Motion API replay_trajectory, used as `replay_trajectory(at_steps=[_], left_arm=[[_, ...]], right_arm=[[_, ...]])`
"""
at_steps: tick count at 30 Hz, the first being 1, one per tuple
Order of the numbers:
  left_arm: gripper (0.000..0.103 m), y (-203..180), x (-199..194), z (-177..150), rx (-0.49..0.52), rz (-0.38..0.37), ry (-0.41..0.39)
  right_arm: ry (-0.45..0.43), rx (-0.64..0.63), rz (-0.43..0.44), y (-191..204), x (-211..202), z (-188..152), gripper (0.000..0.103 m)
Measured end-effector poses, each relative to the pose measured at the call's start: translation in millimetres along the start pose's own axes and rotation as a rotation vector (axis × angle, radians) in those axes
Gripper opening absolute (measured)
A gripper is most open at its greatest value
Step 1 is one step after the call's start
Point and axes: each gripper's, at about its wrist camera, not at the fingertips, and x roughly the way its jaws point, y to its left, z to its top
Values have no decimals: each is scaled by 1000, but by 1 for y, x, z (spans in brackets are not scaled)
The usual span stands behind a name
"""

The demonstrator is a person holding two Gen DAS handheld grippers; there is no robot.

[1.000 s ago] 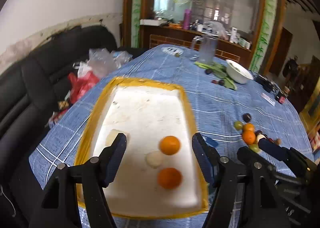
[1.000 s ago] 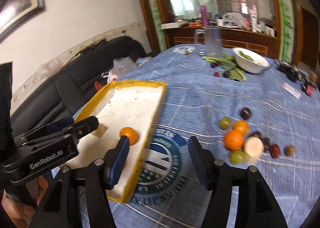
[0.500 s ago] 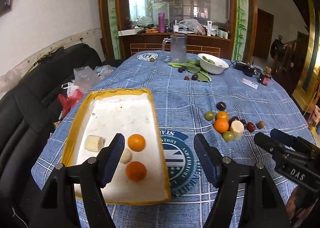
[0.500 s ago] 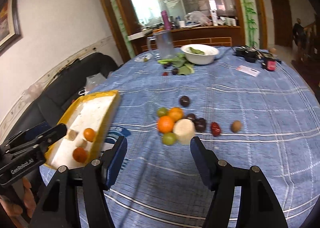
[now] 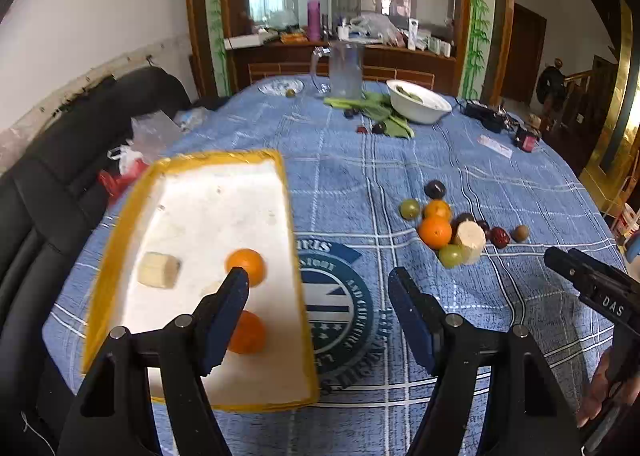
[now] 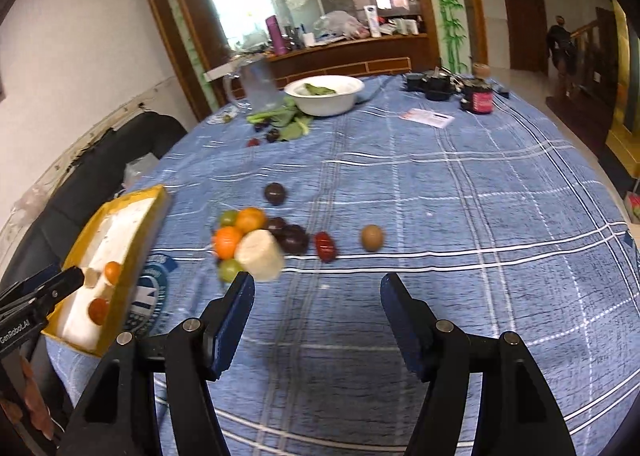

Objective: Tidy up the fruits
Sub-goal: 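Move both grippers back to the fruit pile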

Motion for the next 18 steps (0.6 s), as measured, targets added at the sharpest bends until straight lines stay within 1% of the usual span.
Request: replay_trajectory(at_steps=[2, 4, 9, 13, 15, 18], left_arm=[[71, -5, 8, -1, 11, -11, 17], [71, -10, 15, -2, 17, -25, 31], [71, -16, 31, -2, 20, -46, 66], [71, -13, 36, -1, 13, -59, 63], [71, -11, 36, -1, 12, -63, 55], [71, -12, 39, 1, 18, -76, 53]], right_arm=[[14, 4, 6, -4, 5, 1, 70], [34, -2, 34, -1, 12, 2, 70], [76, -39, 106, 21, 35, 12, 70], [77, -65, 106, 37, 53, 21, 68], [90, -68, 115, 44, 63, 26, 68], [112, -82, 104, 53, 81, 28, 68]])
